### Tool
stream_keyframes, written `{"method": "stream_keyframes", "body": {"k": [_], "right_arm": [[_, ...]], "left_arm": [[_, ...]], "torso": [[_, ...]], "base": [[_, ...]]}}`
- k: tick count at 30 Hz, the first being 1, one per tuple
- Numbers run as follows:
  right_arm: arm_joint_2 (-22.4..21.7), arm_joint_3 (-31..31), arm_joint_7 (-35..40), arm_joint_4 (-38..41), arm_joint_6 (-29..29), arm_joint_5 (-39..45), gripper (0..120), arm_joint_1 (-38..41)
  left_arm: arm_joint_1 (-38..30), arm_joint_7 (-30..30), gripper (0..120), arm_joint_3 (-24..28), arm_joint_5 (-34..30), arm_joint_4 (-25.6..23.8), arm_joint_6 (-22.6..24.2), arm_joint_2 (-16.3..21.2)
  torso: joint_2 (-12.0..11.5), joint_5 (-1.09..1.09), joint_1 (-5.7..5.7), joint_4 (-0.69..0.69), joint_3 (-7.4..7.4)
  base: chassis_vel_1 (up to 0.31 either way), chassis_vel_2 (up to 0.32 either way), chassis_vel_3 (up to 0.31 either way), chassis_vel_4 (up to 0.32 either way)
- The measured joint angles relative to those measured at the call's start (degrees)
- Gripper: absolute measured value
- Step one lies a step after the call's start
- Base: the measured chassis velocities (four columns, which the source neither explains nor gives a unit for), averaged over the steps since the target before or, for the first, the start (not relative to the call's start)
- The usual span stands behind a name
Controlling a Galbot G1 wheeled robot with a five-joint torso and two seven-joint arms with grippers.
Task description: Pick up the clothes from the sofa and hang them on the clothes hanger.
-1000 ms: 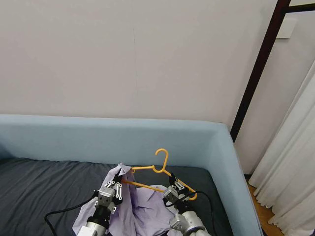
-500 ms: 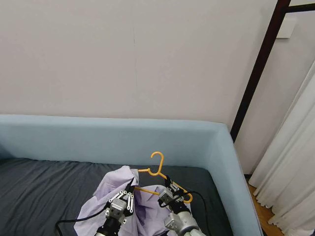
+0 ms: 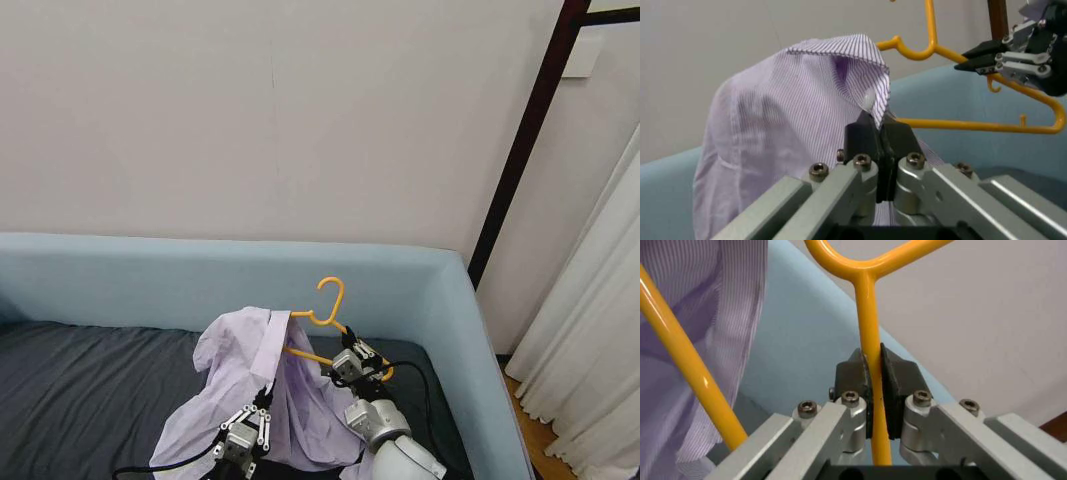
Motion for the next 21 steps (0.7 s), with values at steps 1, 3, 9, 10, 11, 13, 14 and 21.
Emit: {"method": "stream_keyframes", "body": {"k": [1, 3, 9, 10, 11, 13, 14, 21], "right_arm": [[0.00, 0.00, 0.00, 0.00, 0.00, 0.00, 4, 0.00], [0.01, -0.08, 0.00, -0.27, -0.90, 0.00, 4, -0.08], [1.78, -2.46, -0.09, -3.03, -2.04, -2.34, 4, -0.39], [2.08, -2.81, -0.14, -3.87, -1.28, -3.30, 4, -0.45], [2.08, -2.81, -0.14, -3.87, -1.28, -3.30, 4, -0.45], [2.43, -3.49, -0.17, -5.15, 0.04, -4.43, 4, -0.47], [2.72, -3.96, -0.17, -5.84, 0.72, -4.66, 4, -0.46], [3.94, -5.41, -0.70, -7.67, 4.41, -6.73, 4, -0.76]], "left_arm": [[0.00, 0.00, 0, 0.00, 0.00, 0.00, 0.00, 0.00], [0.31, 0.03, 0, 0.40, 0.00, -0.65, -0.14, -0.15], [-0.73, 1.98, 0, 2.80, -0.01, -0.91, -3.24, -1.83], [-0.81, 2.67, 0, 3.09, -0.07, -0.88, -3.89, -2.06], [-0.81, 2.67, 0, 3.09, -0.07, -0.88, -3.89, -2.06], [-0.79, 4.02, 0, 3.27, -0.26, -0.65, -5.02, -2.29], [-0.76, 5.08, 0, 3.29, -0.61, -0.38, -5.85, -2.39], [-1.42, 8.19, 0, 3.29, -1.29, 0.86, -7.80, -3.21]], "torso": [[0.00, 0.00, 0.00, 0.00, 0.00], [0.00, 0.00, 0.00, 0.01, 0.00], [0.01, 0.00, 0.00, 0.00, 0.00], [0.01, 0.00, 0.00, 0.01, 0.00], [0.01, 0.00, 0.00, 0.01, 0.00], [0.01, 0.00, 0.00, 0.00, 0.00], [0.01, 0.00, 0.00, 0.01, 0.00], [0.01, 0.00, 0.00, 0.01, 0.00]], "base": [[0.000, 0.000, 0.000, 0.000], [0.000, 0.000, 0.000, 0.000], [0.000, 0.000, 0.000, 0.000], [0.000, 0.000, 0.000, 0.000], [0.000, 0.000, 0.000, 0.000], [0.000, 0.000, 0.000, 0.000], [0.000, 0.000, 0.000, 0.000], [0.000, 0.000, 0.000, 0.000]]}}
